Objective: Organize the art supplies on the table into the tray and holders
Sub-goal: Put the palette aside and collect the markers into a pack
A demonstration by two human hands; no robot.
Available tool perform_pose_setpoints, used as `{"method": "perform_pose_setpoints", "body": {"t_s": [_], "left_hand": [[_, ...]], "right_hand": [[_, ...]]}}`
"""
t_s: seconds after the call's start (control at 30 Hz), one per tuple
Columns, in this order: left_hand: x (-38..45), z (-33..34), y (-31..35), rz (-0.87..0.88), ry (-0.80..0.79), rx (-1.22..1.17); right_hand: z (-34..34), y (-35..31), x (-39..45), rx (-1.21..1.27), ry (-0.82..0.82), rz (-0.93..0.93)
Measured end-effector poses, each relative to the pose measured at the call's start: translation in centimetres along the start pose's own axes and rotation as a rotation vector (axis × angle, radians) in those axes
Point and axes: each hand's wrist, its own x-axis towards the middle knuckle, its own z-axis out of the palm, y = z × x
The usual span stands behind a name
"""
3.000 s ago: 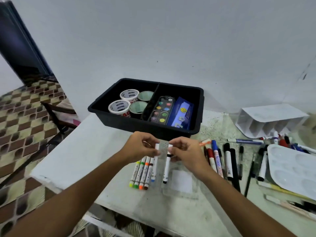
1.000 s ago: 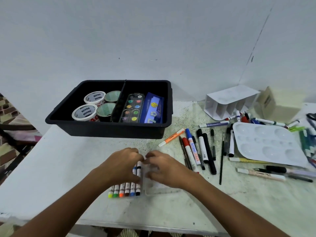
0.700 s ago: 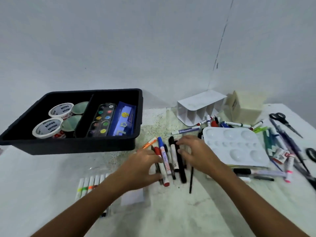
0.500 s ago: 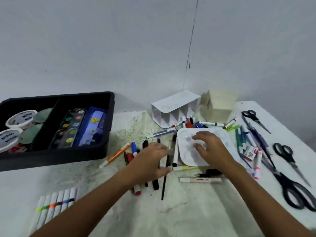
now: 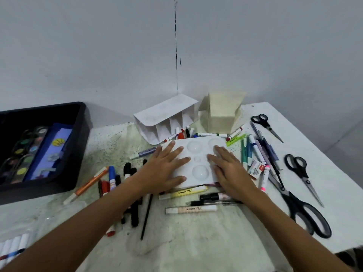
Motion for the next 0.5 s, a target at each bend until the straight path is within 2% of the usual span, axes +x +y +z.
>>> {"method": "perform_pose_setpoints", "body": {"t_s": [0.17, 0.5], "left_hand": [[-1.2, -1.0, -1.2, -0.028, 0.049, -0.057], [-3.0, -1.2, -1.2, -0.058, 0.276, -0.045]], "right_hand": [[-0.8, -0.2, 1.2, 0.322, 0.001, 0.04], [1.8, -5.3, 0.0, 0.214, 0.097, -0.253]]}}
